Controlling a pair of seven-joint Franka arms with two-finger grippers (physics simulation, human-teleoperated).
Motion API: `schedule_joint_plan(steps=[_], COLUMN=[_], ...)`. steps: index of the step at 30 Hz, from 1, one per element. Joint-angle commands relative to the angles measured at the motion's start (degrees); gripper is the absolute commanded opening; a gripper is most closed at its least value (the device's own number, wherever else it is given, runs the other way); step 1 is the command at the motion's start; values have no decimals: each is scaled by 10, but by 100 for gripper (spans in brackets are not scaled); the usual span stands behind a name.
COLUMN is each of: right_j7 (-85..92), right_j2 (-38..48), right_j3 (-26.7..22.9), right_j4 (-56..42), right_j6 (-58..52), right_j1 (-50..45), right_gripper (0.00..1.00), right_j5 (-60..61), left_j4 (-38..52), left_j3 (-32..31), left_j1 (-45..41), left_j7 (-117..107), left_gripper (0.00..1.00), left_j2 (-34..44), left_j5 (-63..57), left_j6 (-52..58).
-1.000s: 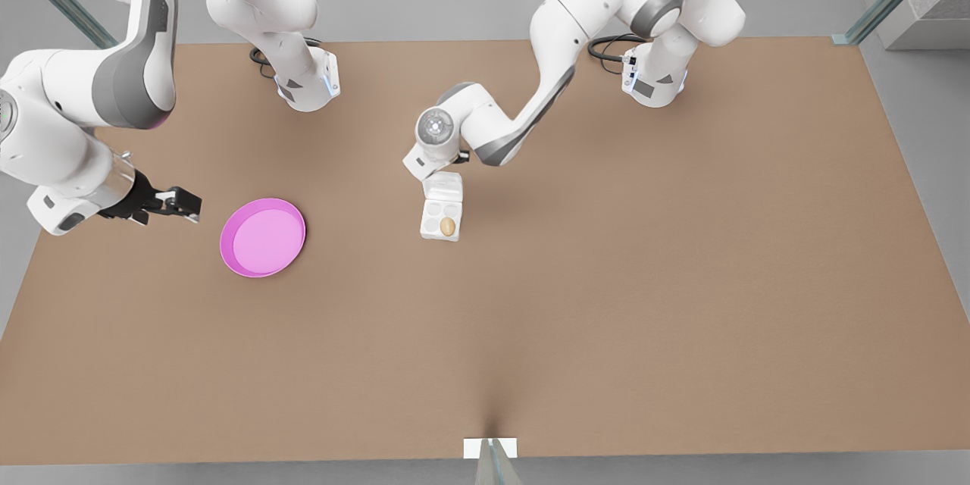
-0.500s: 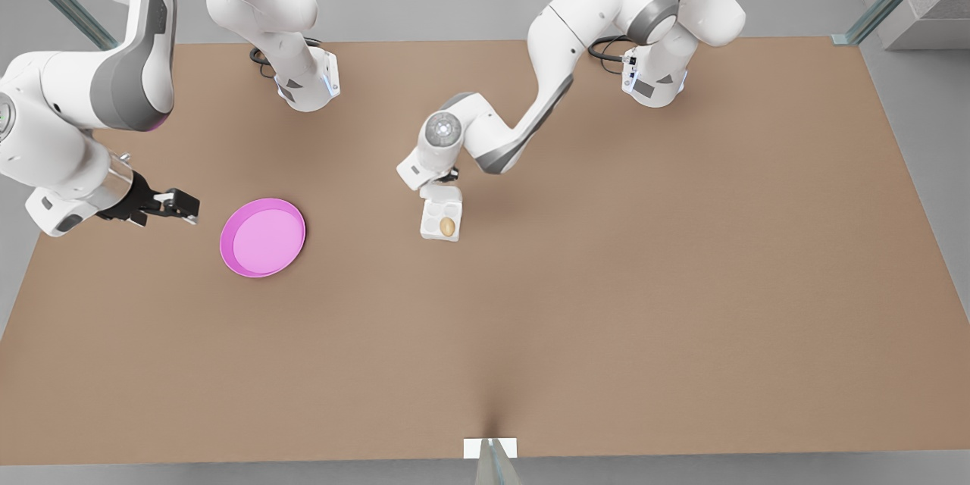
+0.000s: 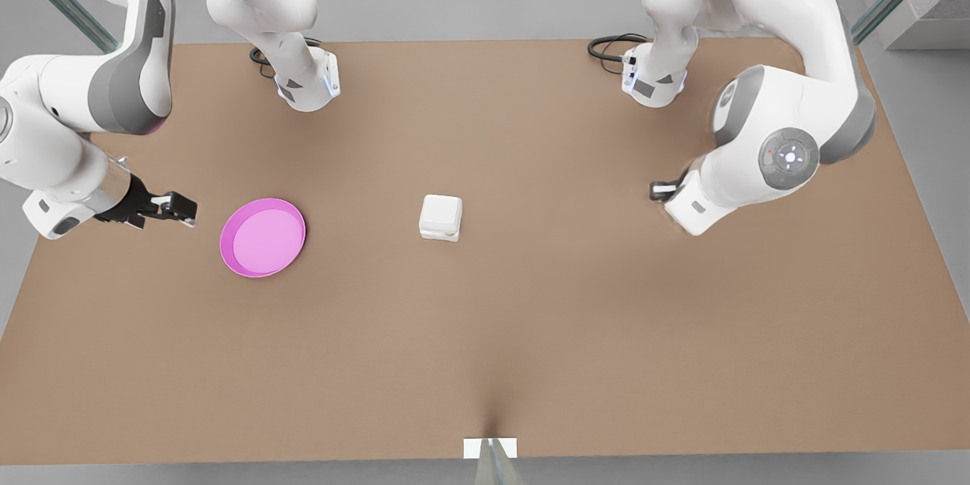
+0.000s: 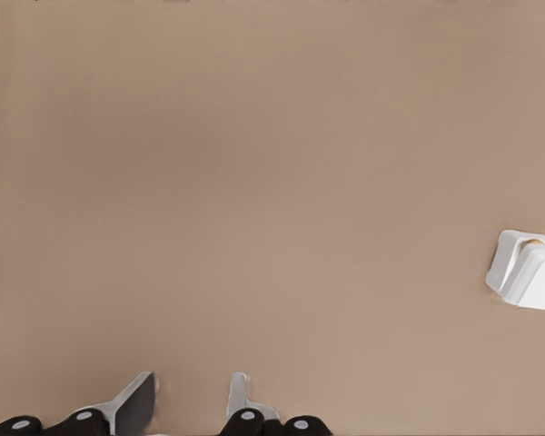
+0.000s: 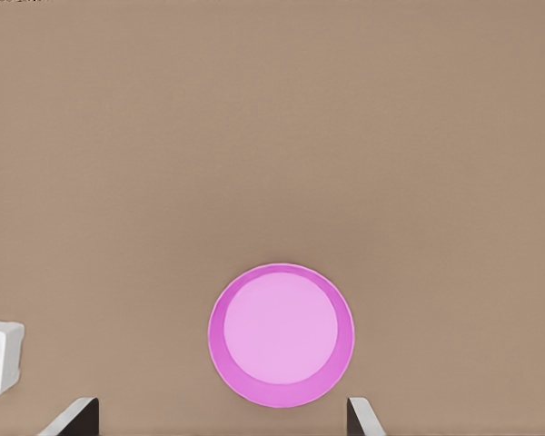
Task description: Pack egg into the box and close the box lid
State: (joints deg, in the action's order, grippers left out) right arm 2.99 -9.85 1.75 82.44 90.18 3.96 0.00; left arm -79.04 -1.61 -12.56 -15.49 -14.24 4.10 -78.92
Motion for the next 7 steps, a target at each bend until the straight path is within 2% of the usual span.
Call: schedule_joint_plan(steps=[1,2,7], right_j7=[0,0,1], right_j2=[0,0,0], right_j3=[0,0,0], right_j4=[1,1,1], right_j6=[0,0,0], right_j1=[-2,-2,-2], right_gripper=[100,100,100], right_j5=[0,0,0], left_j4=[-25,-50,-54], left_j3=[-22,-27,-20], left_j1=[12,29,37], left_j7=[2,74,71], left_gripper=[100,100,100], left_j2=[16,38,41], left_j5=[-62,-60,-64], left_j6=[-17,-29,-52])
